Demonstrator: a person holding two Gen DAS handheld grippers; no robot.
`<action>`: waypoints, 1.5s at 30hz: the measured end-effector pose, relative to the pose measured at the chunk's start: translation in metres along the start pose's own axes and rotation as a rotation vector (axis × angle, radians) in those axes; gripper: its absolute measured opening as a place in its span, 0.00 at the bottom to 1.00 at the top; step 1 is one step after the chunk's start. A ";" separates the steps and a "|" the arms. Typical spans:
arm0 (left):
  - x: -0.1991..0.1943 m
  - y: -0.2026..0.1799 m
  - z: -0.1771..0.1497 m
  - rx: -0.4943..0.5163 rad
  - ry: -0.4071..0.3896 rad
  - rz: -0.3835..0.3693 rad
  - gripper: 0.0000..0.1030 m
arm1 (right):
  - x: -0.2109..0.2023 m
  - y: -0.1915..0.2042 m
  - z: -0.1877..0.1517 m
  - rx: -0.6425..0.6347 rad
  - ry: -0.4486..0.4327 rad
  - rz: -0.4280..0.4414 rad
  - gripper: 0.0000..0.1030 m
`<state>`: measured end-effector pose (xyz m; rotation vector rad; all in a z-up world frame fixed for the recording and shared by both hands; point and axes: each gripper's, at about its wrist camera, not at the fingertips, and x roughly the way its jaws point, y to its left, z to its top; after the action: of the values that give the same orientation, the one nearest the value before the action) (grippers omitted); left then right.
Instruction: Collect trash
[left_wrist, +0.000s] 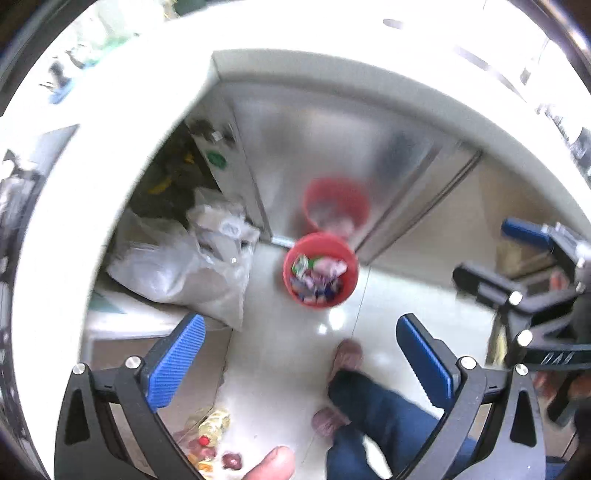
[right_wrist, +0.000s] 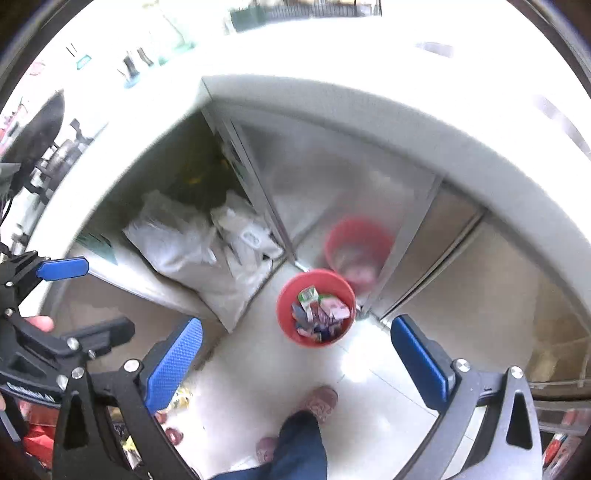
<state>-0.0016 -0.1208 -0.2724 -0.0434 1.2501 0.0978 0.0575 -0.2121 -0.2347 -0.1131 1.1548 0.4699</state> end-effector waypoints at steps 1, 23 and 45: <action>-0.015 0.001 -0.002 -0.007 -0.029 0.005 1.00 | -0.016 0.006 -0.001 0.007 -0.022 0.000 0.99; -0.290 0.006 -0.083 -0.121 -0.509 0.032 1.00 | -0.253 0.092 -0.034 -0.117 -0.473 -0.165 0.99; -0.360 -0.012 -0.105 -0.070 -0.600 0.014 1.00 | -0.304 0.111 -0.047 -0.106 -0.542 -0.142 0.99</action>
<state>-0.2114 -0.1599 0.0359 -0.0604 0.6477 0.1531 -0.1252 -0.2184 0.0362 -0.1481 0.5859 0.4022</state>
